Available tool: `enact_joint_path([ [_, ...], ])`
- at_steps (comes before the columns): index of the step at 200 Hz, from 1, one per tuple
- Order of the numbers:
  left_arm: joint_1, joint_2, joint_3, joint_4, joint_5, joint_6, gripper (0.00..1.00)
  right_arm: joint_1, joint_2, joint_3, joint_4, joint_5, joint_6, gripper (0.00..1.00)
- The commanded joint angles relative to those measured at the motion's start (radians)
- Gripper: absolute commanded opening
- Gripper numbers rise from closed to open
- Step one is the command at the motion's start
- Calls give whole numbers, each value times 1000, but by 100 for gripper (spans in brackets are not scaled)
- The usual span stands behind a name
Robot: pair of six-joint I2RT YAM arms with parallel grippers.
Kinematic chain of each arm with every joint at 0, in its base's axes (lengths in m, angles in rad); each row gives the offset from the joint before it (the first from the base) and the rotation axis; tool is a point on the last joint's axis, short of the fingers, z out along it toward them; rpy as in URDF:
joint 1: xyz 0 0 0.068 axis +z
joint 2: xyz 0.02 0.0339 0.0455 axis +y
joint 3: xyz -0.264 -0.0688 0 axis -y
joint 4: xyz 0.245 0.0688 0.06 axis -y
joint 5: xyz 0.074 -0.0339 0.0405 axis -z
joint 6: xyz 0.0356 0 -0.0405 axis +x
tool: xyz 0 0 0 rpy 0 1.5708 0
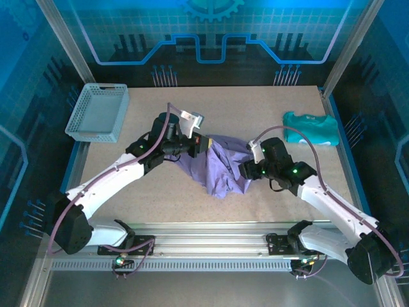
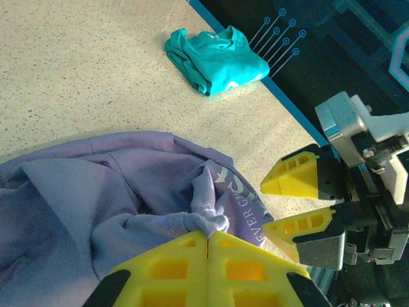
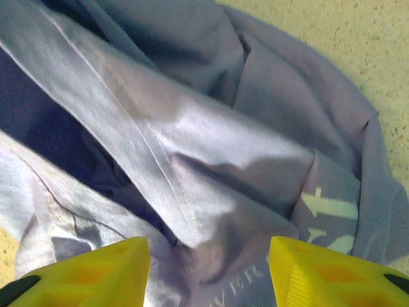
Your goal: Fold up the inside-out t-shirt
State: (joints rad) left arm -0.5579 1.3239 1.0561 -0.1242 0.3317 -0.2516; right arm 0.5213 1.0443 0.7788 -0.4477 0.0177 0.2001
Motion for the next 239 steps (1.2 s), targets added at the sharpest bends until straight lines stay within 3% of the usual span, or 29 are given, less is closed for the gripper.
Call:
enact_joint_path([
  [1,10,-28,7,4,1,18,0,12,38,33,-5,30,-36,53],
  [27,26,-38,8,-4,-31,1,0,14,87,16,6,-3,-16,54],
  [85,62,-61,5,-9,-60,-35,0,11,78,-33,-159,149,97,62],
  [96,67,-63,5,-3,-58,-47,0,-4,105,-35,-154,130,112,62],
  [108,73,-63,11,3,-59,-67,0,-14,144,-30,-126,93,123,53],
  [122,80,-67,24,-1,-53,-96,0,-29,180,-9,-95,35,133,24],
  [141,85,-84,39,-11,-52,-112,0,-71,173,41,-94,-13,115,0],
  [196,81,-133,117,15,72,-173,0,-282,-3,384,-266,31,-31,0],
  [239,58,-135,215,88,116,-254,0,-425,13,731,-308,-40,-98,0],
])
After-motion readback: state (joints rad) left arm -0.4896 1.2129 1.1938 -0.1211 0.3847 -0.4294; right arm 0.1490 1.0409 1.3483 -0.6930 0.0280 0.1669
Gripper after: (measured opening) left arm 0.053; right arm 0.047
